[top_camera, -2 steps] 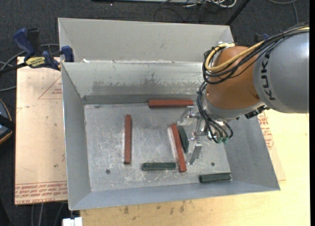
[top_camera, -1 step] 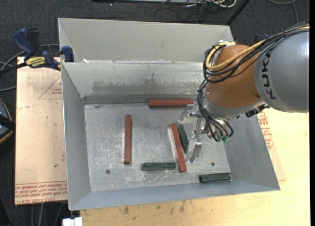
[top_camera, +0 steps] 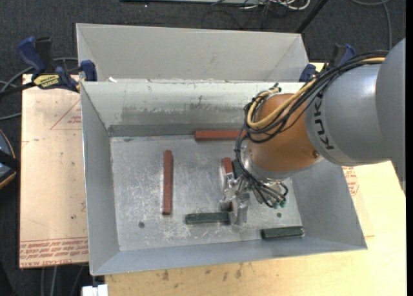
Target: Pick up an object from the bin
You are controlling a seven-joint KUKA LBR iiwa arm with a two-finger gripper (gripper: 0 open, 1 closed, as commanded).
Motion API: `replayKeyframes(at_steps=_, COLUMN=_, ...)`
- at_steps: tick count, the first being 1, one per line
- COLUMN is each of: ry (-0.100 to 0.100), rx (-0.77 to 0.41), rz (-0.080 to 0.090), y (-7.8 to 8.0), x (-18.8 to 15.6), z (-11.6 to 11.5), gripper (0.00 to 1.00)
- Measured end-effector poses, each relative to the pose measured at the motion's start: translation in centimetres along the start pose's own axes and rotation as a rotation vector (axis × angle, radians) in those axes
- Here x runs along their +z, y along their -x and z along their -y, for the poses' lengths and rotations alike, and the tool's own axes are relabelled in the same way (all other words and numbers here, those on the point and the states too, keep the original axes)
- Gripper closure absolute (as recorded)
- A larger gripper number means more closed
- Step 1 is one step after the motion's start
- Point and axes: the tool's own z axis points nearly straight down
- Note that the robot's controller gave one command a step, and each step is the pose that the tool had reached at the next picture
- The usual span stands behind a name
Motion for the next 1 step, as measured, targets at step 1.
replayKeyframes(at_steps=1, ry=0.000, rx=0.000, rz=0.000, y=0.00, x=0.00, z=0.00, gripper=1.00)
